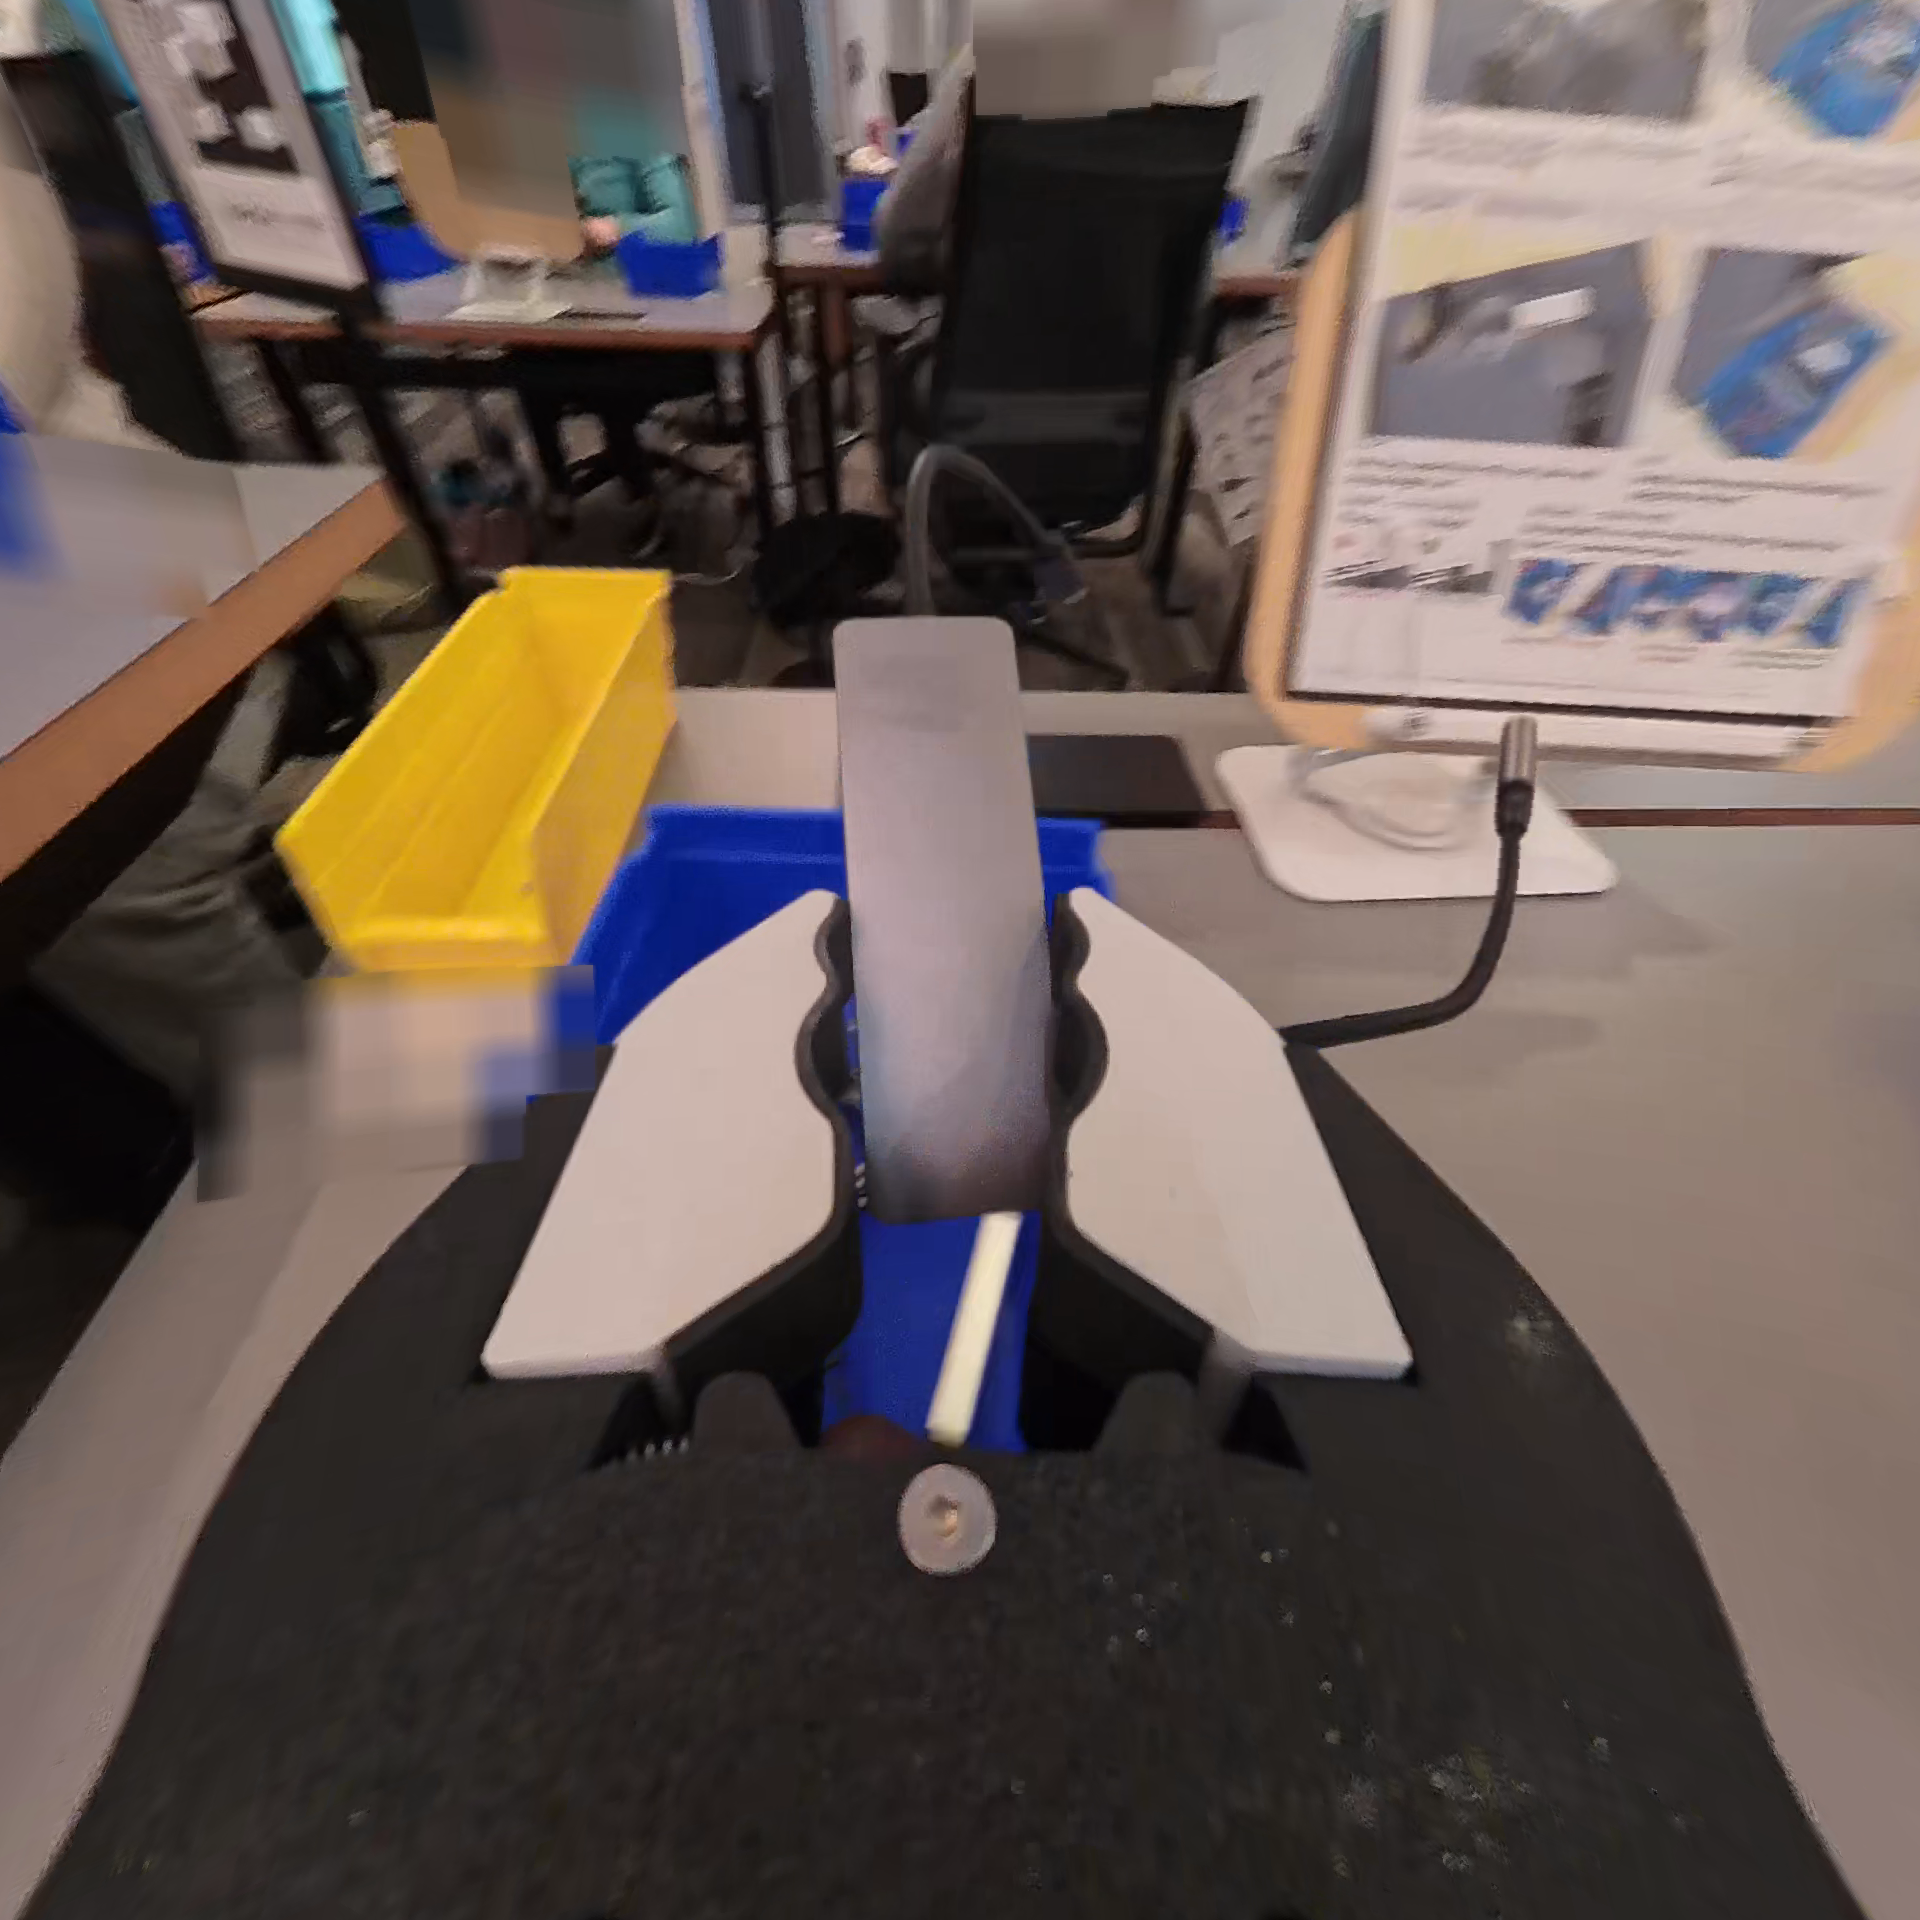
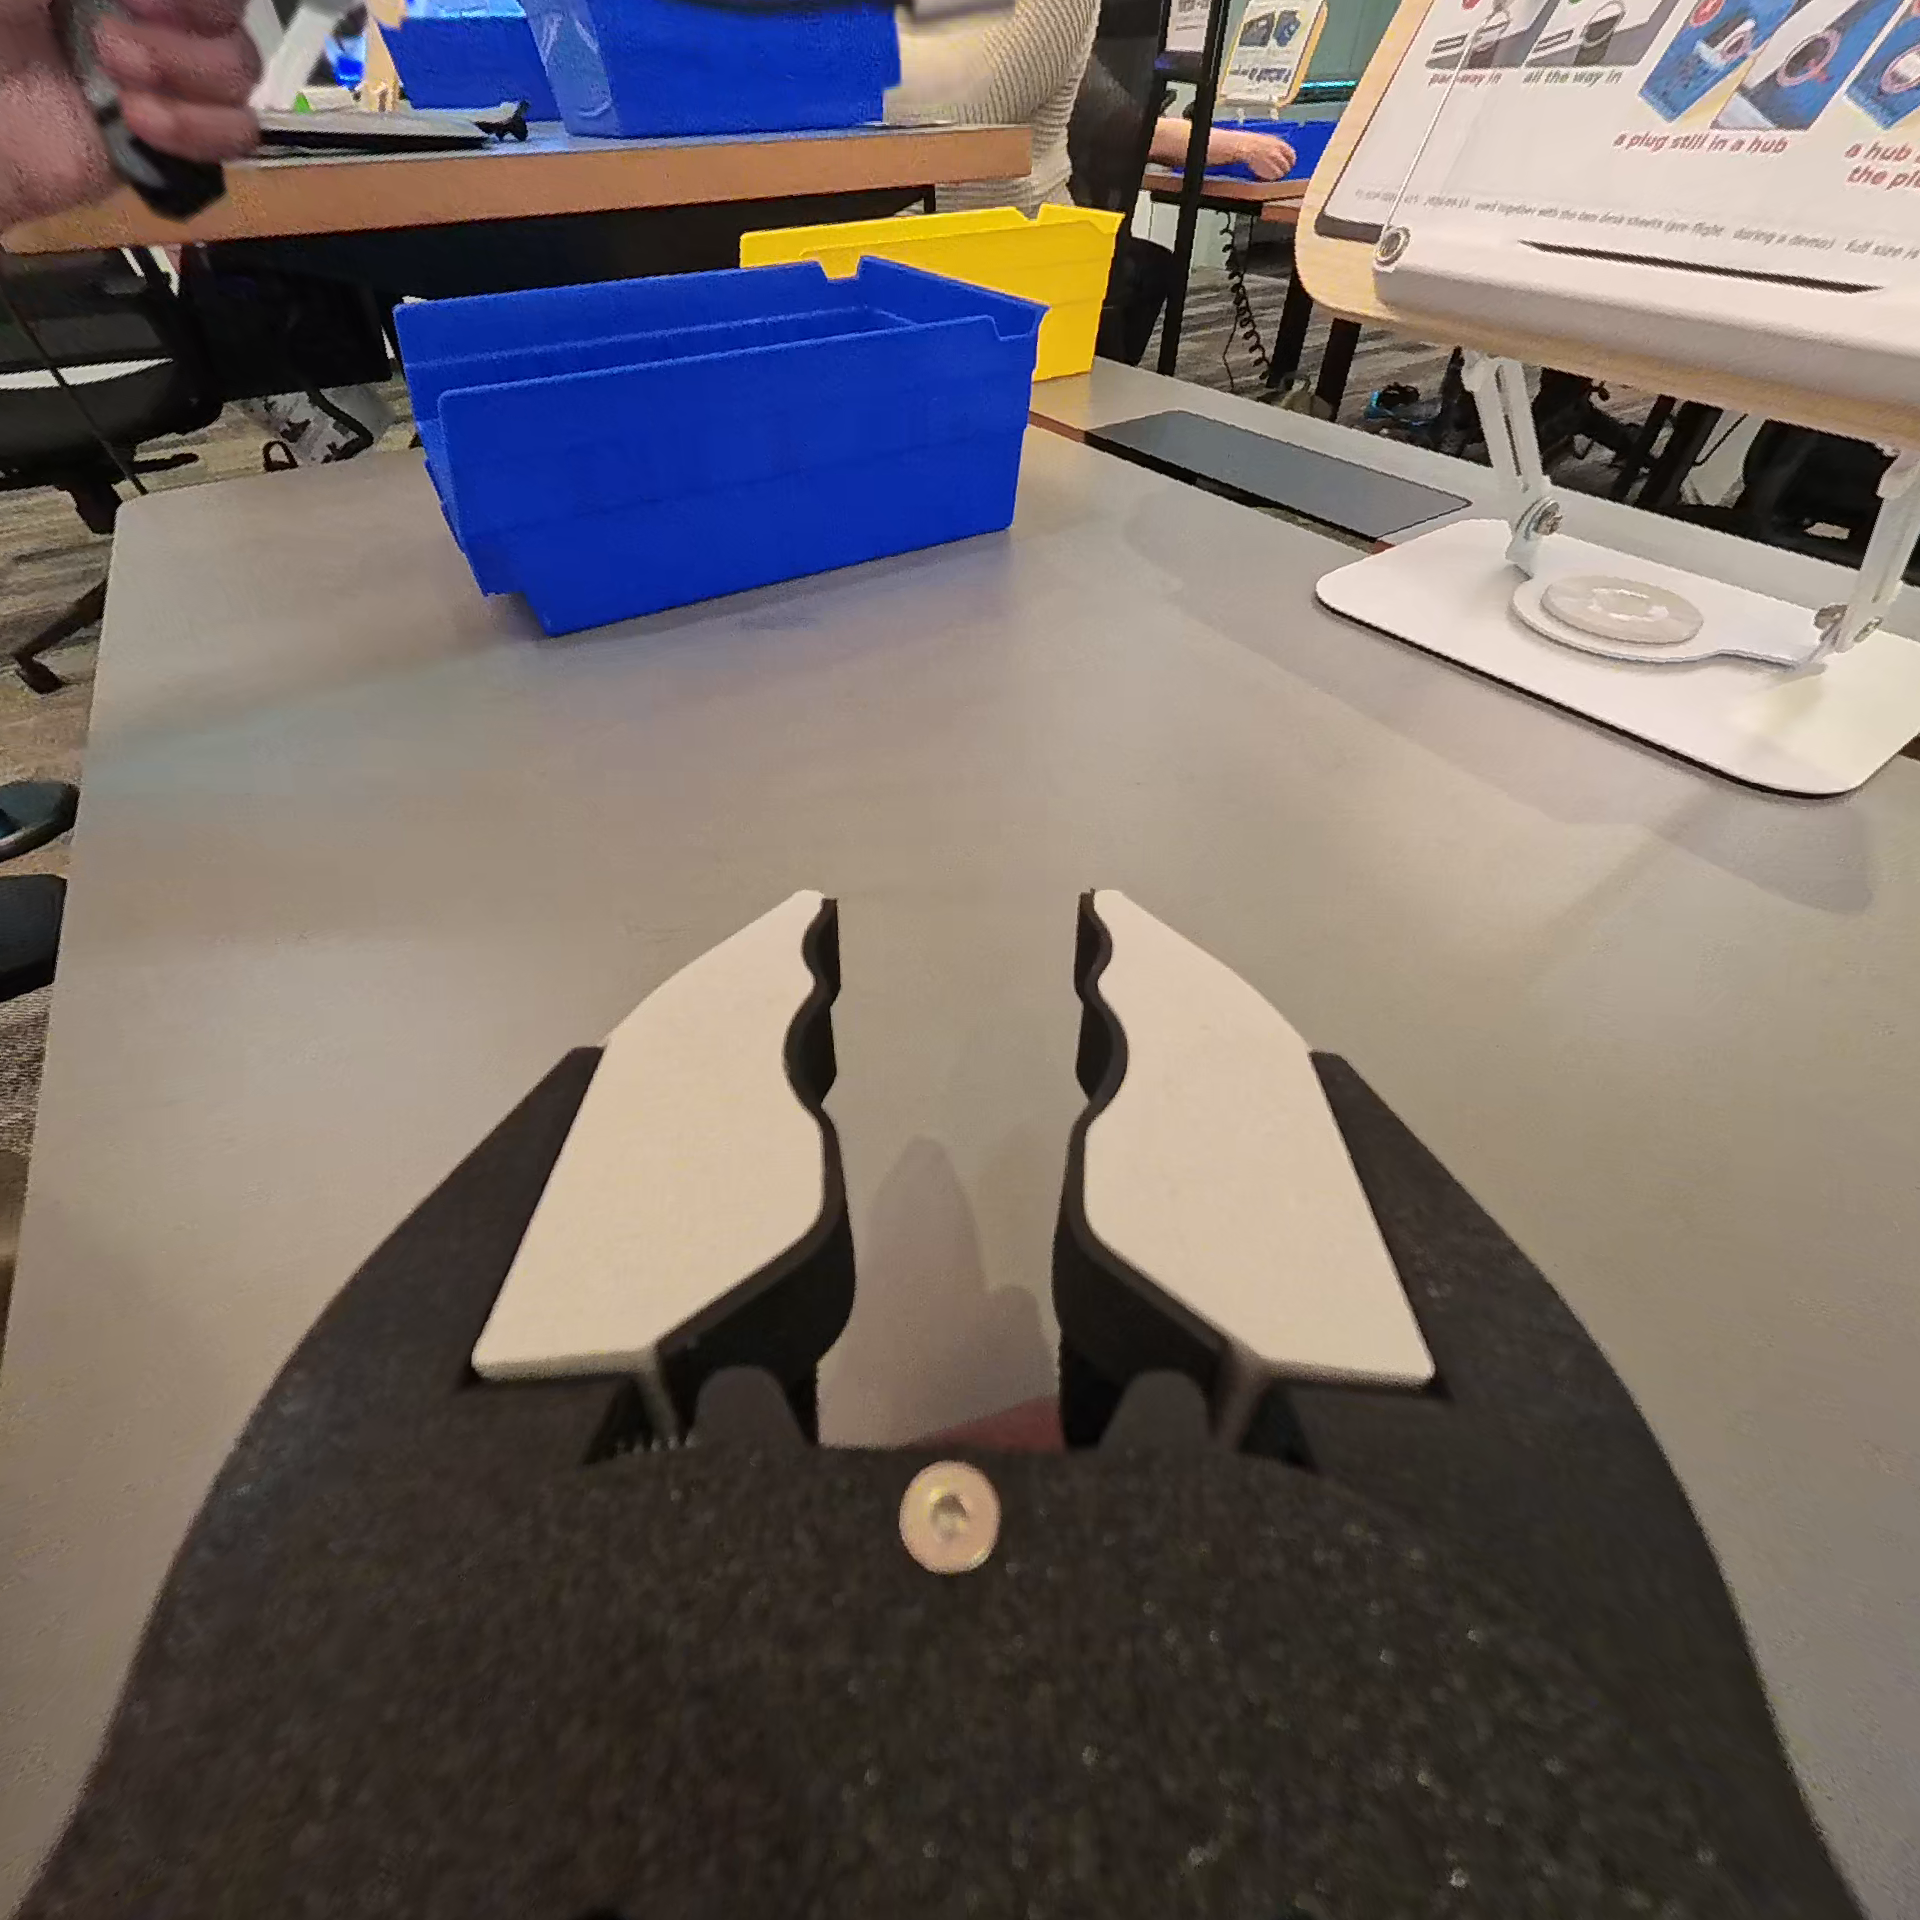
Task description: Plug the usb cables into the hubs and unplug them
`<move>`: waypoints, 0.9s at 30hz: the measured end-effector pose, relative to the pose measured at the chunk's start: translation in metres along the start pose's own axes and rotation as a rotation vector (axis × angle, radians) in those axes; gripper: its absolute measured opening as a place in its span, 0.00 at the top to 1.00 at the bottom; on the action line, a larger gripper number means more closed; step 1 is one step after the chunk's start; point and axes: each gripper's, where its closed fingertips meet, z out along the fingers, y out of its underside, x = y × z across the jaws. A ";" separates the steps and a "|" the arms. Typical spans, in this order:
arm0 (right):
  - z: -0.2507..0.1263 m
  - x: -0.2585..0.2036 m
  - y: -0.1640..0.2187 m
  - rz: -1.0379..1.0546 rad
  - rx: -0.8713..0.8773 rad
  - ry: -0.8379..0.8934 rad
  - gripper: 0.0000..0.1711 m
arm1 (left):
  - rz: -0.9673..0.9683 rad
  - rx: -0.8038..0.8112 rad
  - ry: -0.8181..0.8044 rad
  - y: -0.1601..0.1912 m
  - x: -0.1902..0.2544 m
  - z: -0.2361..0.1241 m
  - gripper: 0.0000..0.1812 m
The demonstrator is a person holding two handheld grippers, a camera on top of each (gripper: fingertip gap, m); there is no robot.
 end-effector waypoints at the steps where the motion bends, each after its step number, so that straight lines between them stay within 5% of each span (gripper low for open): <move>1: 0.000 -0.001 0.000 -0.004 0.001 -0.002 0.75 | 0.015 0.019 0.049 -0.007 0.018 0.001 0.80; 6: 0.000 -0.007 -0.005 0.000 0.029 -0.042 0.75 | 0.073 0.038 0.265 -0.003 0.114 0.016 0.80; 14: 0.015 -0.039 -0.063 0.338 0.199 -0.244 0.75 | 0.041 0.007 0.443 0.047 0.228 0.038 0.80; 22: 0.046 -0.036 -0.078 0.438 0.213 -0.173 0.75 | -0.029 -0.058 0.546 0.084 0.288 0.035 0.80; 27: 0.038 -0.026 -0.085 0.495 0.324 -0.173 0.91 | 0.004 -0.054 0.555 0.086 0.299 0.028 0.80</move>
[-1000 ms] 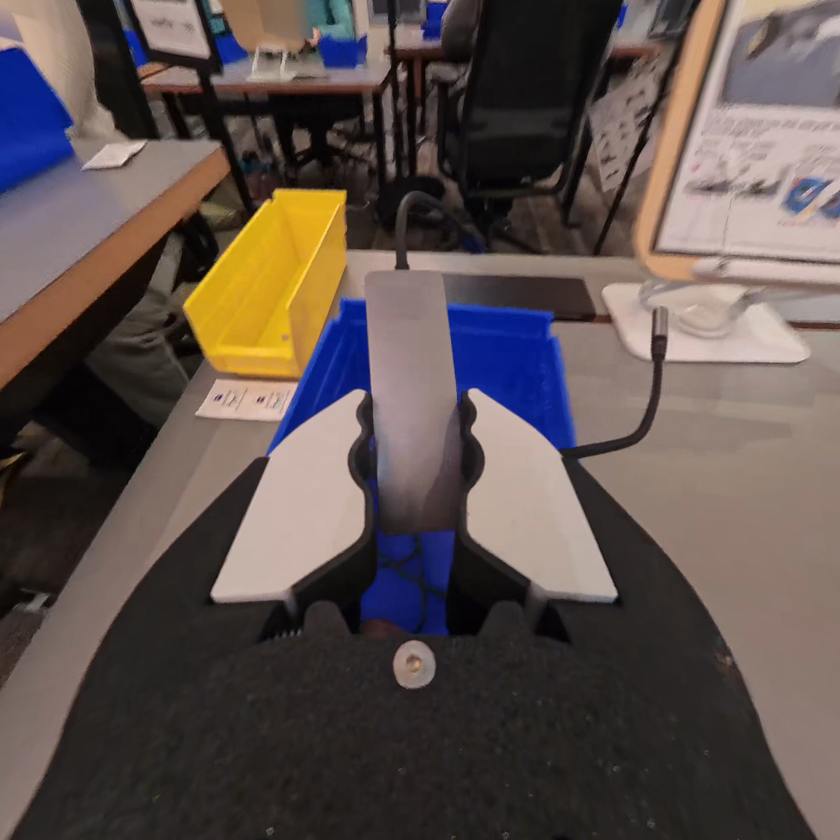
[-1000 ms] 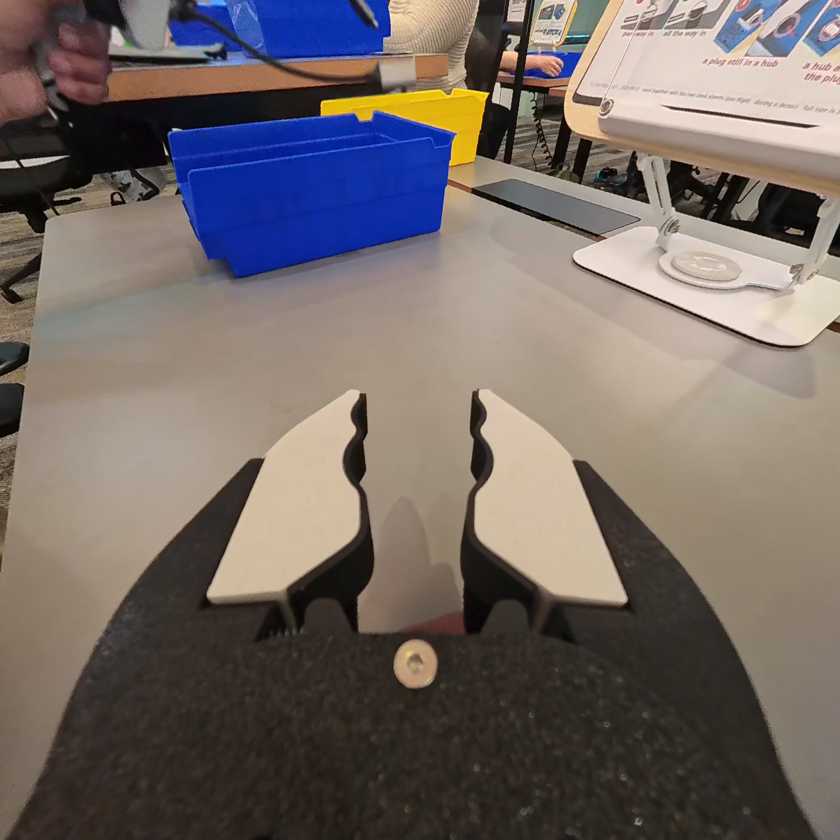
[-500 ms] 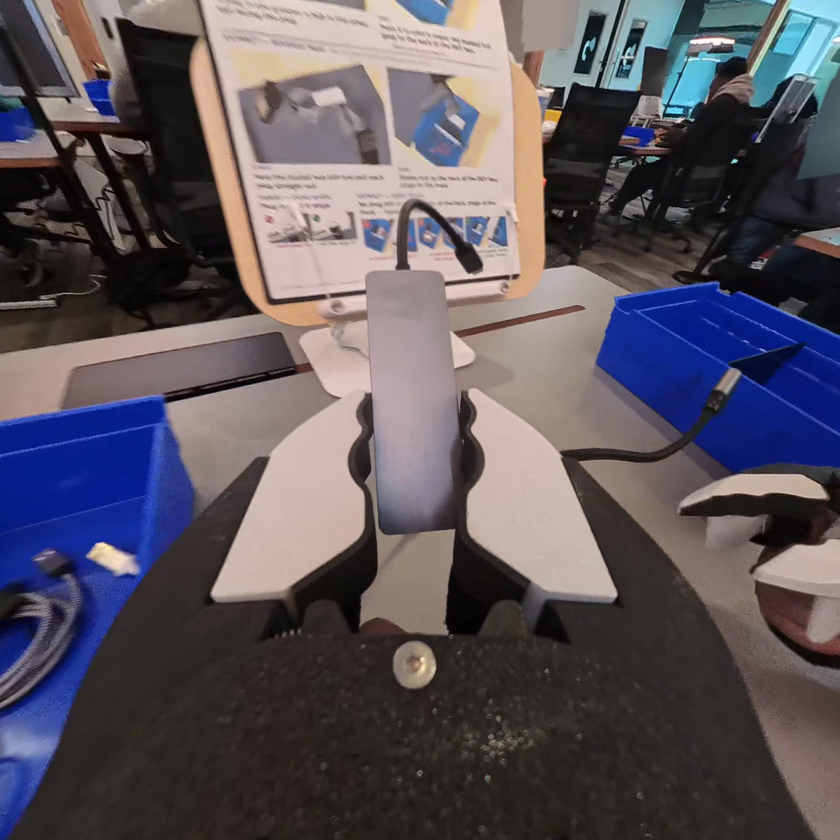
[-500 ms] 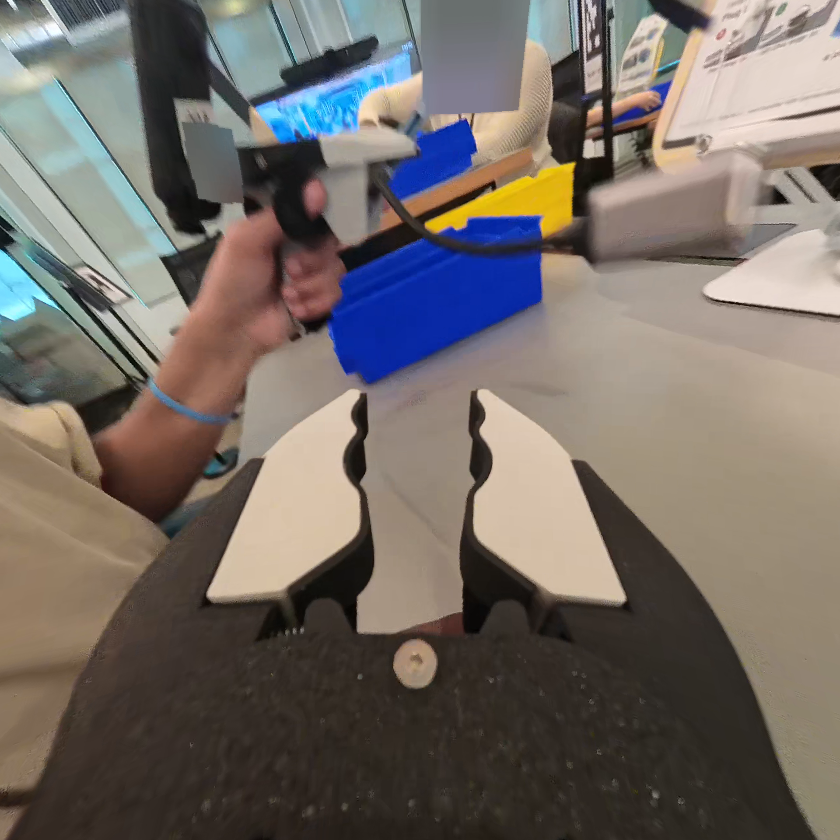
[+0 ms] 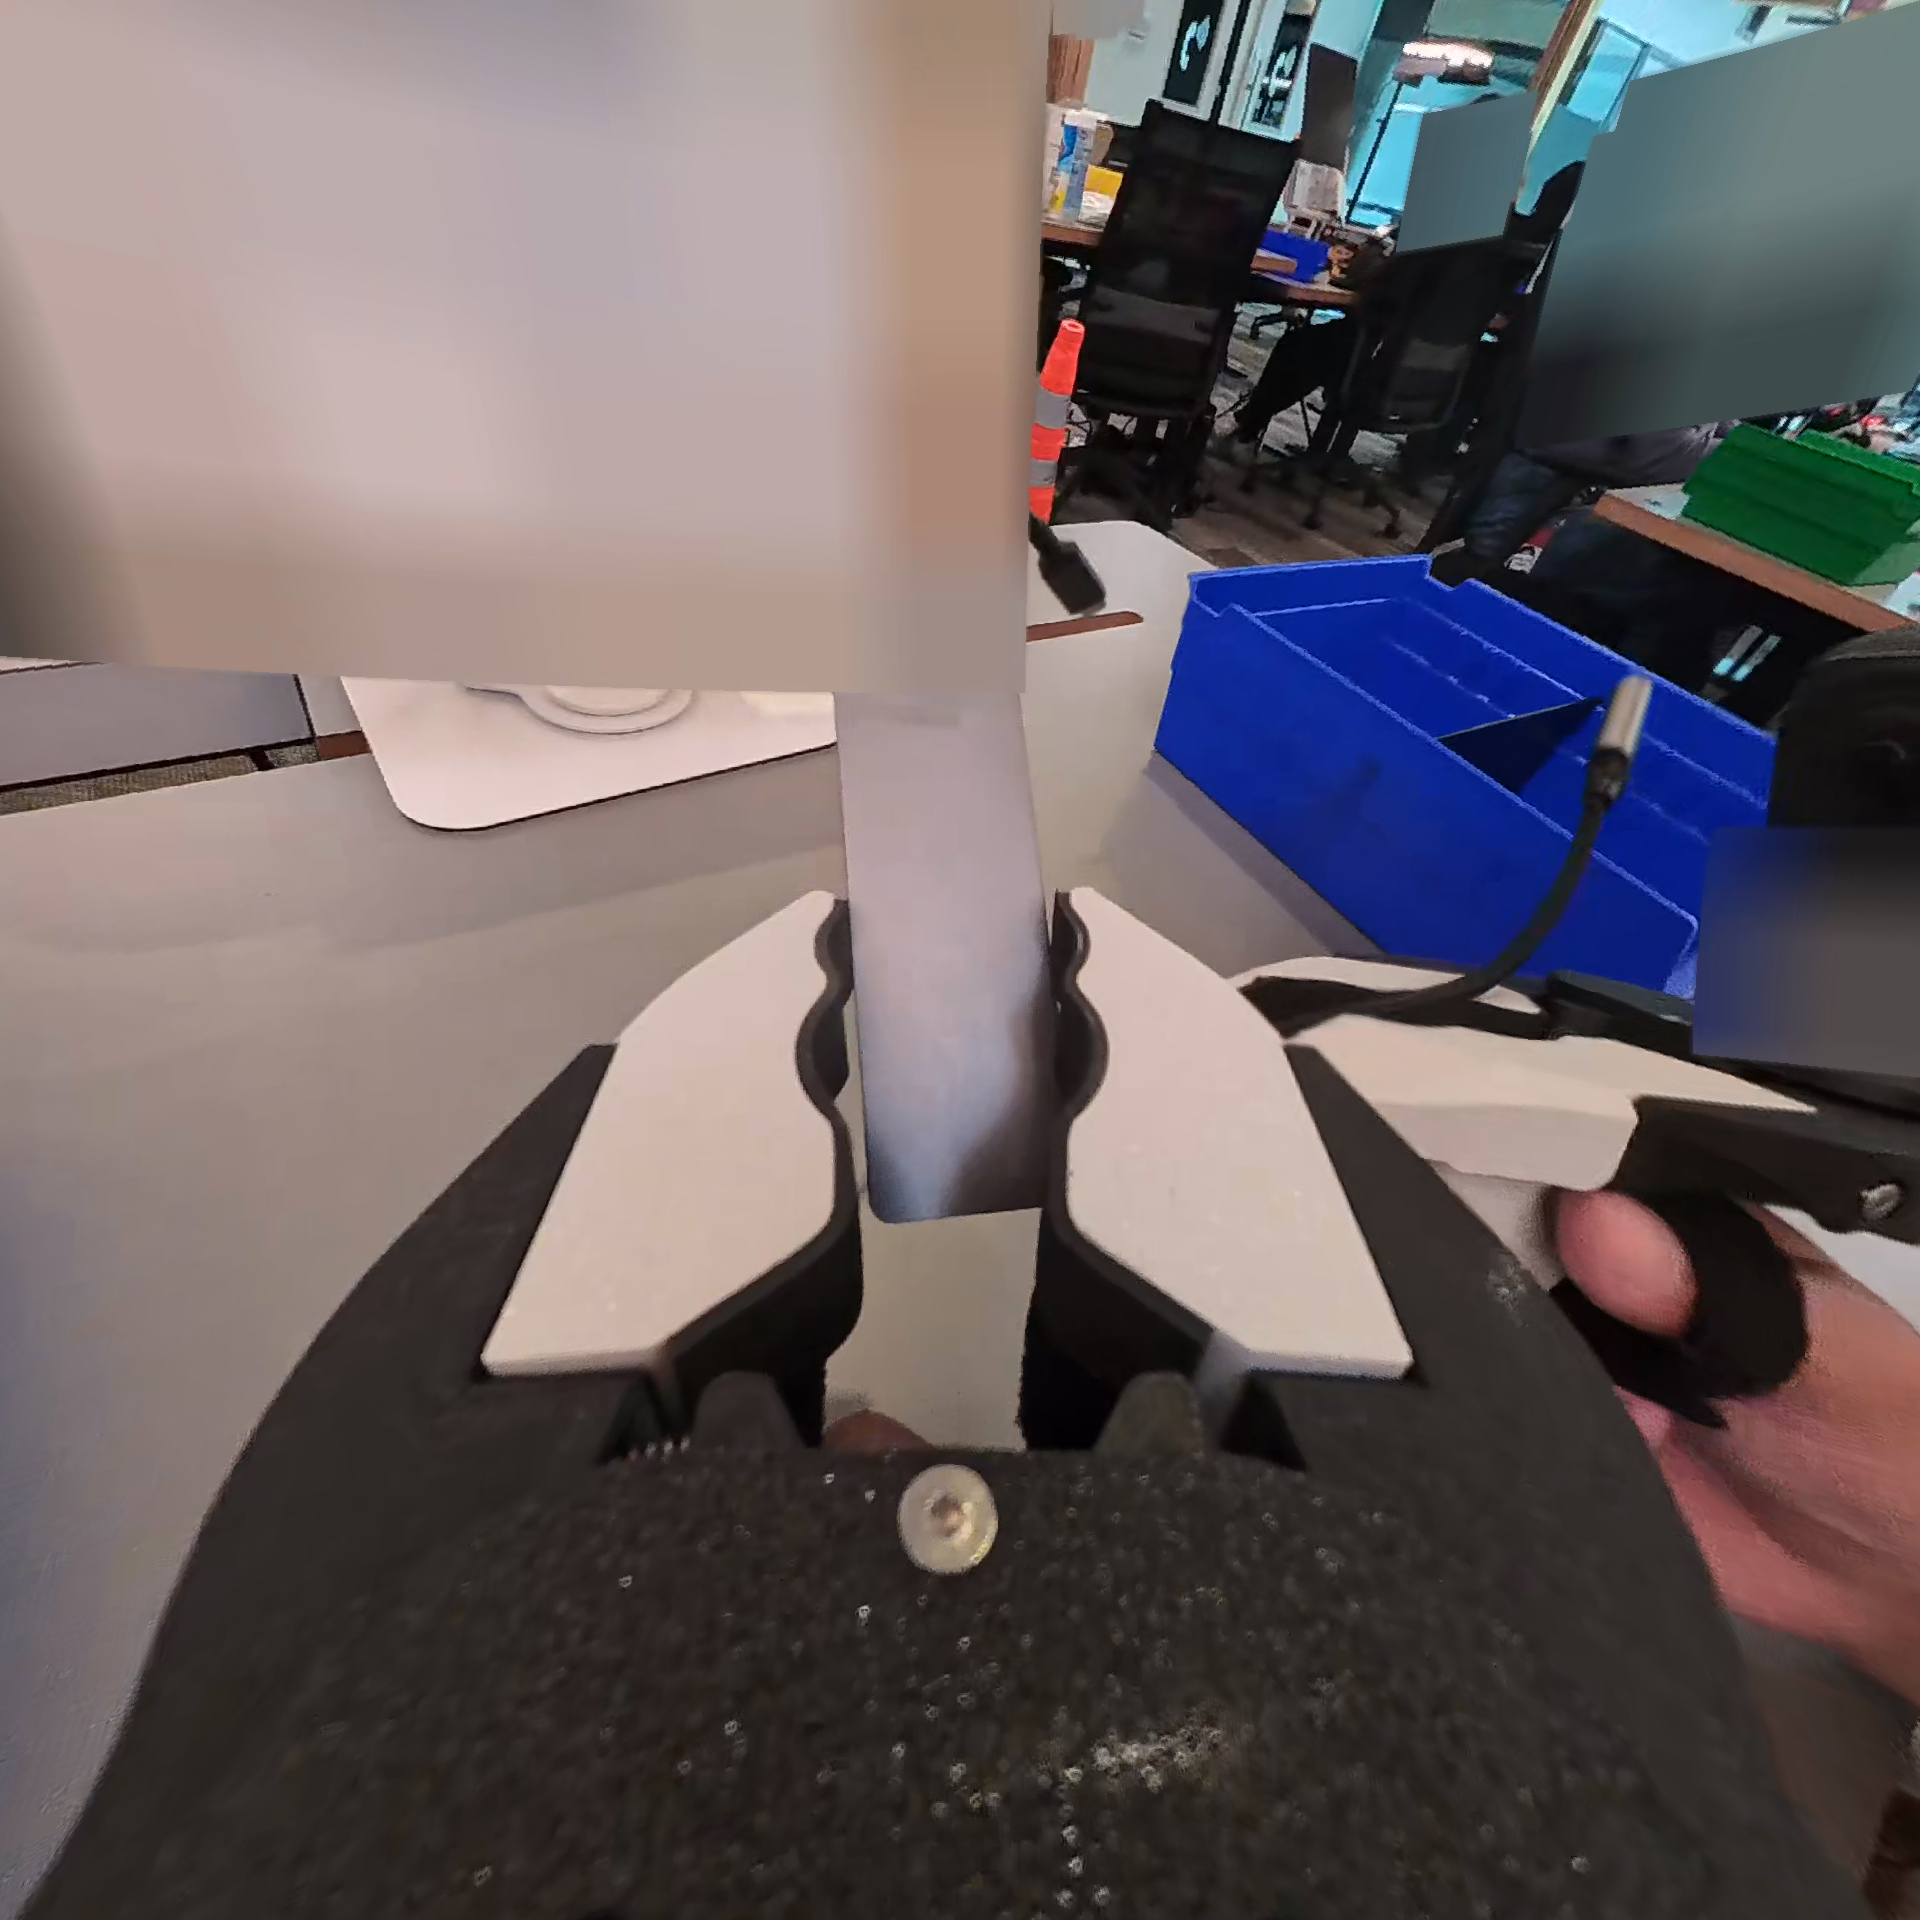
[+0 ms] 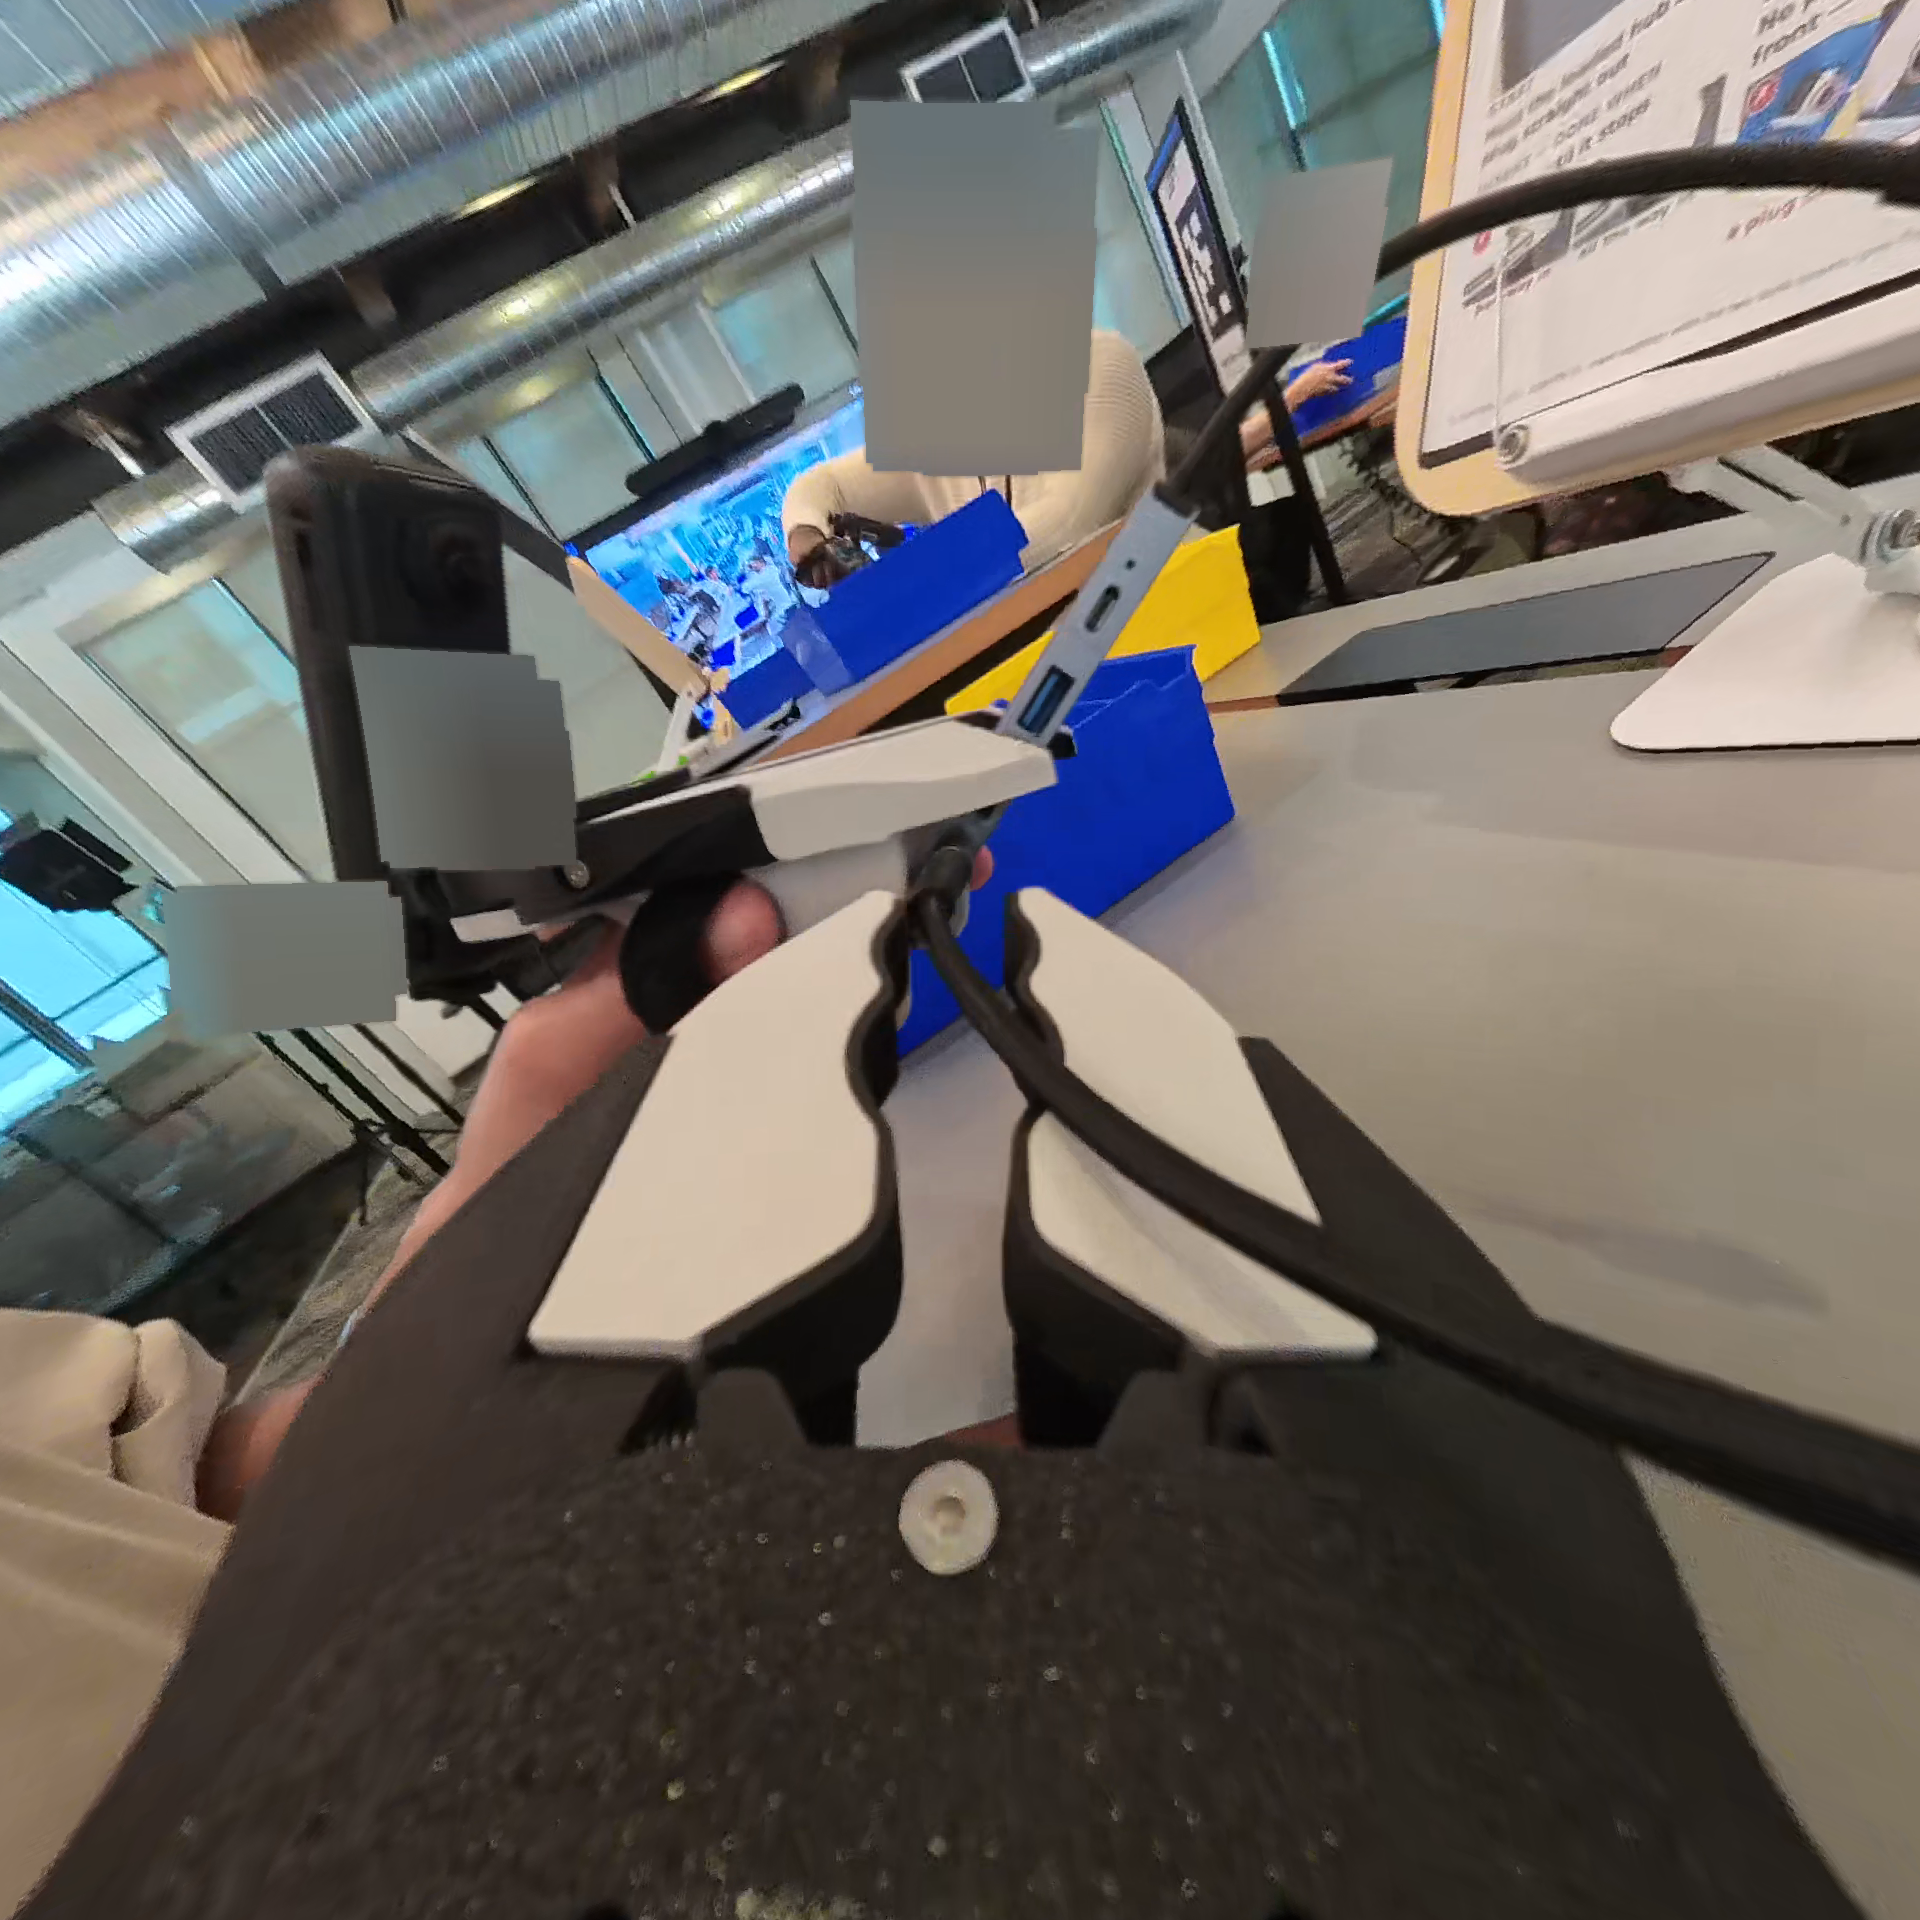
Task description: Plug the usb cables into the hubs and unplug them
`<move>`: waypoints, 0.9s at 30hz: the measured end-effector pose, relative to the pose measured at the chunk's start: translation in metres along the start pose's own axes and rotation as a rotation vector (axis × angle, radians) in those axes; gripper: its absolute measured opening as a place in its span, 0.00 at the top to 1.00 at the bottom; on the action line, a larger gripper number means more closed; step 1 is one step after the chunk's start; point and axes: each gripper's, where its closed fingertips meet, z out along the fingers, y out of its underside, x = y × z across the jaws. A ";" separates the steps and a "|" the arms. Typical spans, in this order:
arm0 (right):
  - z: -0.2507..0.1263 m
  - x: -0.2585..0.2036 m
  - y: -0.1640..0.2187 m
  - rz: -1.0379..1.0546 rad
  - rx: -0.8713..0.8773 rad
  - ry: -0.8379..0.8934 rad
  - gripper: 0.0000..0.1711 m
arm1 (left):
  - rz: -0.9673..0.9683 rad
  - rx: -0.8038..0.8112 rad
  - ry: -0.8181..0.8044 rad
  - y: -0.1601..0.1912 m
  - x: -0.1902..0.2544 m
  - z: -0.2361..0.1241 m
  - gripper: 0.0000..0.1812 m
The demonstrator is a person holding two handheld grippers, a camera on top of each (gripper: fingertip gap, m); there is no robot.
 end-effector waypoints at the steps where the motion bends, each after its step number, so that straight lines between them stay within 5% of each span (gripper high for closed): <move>1: -0.001 -0.001 0.000 0.010 0.004 -0.017 0.92 | 0.010 -0.006 -0.003 0.001 0.001 0.000 0.80; 16: -0.013 -0.009 0.005 -0.125 -0.040 -0.065 0.96 | -0.175 -0.029 0.330 -0.006 0.002 -0.026 0.70; 23: -0.019 -0.025 0.010 -0.181 -0.068 -0.169 0.96 | -0.225 -0.203 0.657 0.002 0.010 -0.042 0.69; 27: -0.022 -0.035 0.011 -0.221 -0.084 -0.222 0.96 | -0.133 -0.236 0.702 0.002 0.015 -0.043 0.70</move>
